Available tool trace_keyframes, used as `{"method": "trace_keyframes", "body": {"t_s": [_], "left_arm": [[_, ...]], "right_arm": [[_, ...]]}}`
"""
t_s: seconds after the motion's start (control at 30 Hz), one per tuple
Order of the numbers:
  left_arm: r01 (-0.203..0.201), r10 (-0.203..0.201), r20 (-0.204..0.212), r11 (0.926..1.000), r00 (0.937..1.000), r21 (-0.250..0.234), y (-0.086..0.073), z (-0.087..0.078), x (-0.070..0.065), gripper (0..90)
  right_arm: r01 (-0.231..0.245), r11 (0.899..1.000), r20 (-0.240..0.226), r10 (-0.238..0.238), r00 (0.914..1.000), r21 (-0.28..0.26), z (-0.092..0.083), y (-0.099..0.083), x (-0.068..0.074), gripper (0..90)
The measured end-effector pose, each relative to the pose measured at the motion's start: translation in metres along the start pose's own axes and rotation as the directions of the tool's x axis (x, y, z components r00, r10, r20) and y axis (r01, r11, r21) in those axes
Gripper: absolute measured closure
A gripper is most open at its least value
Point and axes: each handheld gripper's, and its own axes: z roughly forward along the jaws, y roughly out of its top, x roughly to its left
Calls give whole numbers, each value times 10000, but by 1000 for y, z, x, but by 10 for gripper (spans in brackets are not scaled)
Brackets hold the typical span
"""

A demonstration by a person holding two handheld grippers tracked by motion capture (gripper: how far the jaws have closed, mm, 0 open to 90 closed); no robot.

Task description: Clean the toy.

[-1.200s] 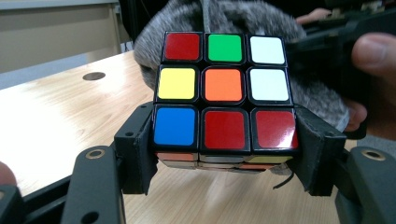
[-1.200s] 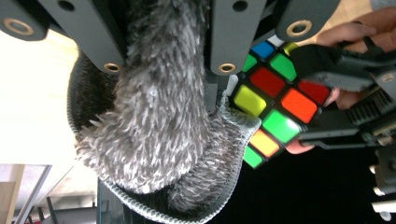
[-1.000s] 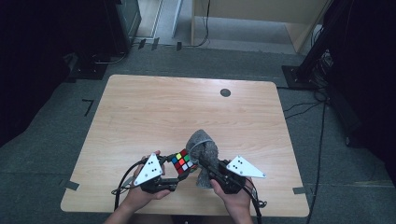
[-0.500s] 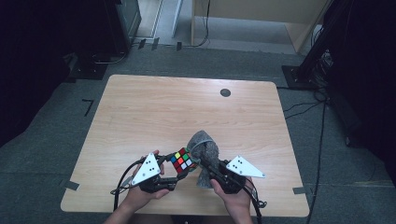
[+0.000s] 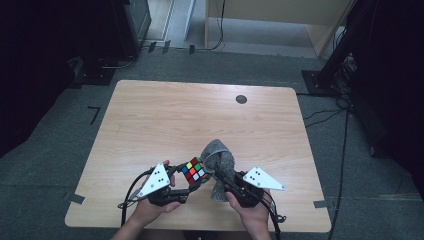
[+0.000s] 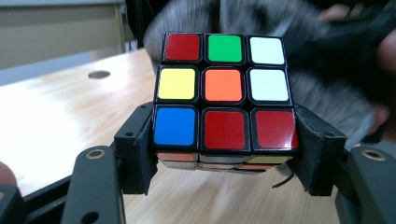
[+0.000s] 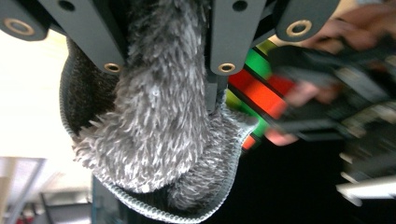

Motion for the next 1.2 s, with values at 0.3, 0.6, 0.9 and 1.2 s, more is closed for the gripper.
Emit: {"method": "trace_keyframes", "body": {"t_s": [0.3, 0.6, 0.9, 1.2], "left_arm": [[-24, 25, 62, 9999, 10000, -170, 2, -3, 1, 345], [-84, 84, 71, 10000, 9999, -29, 1, 0, -1, 345], [1208, -1233, -157, 9862, 9922, -1131, 5, -16, 19, 345], [1392, -1380, 201, 9870, 9902, -807, 2, -7, 13, 344]], "right_arm": [[-262, 9995, 206, 258, 9995, 173, 1, -4, -5, 772], [59, 9999, 132, -61, 9999, 124, 1, -1, 1, 773], [321, 9888, 388, -381, 9985, 1458, 16, -23, -14, 775], [1594, 9697, -1201, -1386, 9830, 1850, 35, -39, 12, 785]]}}
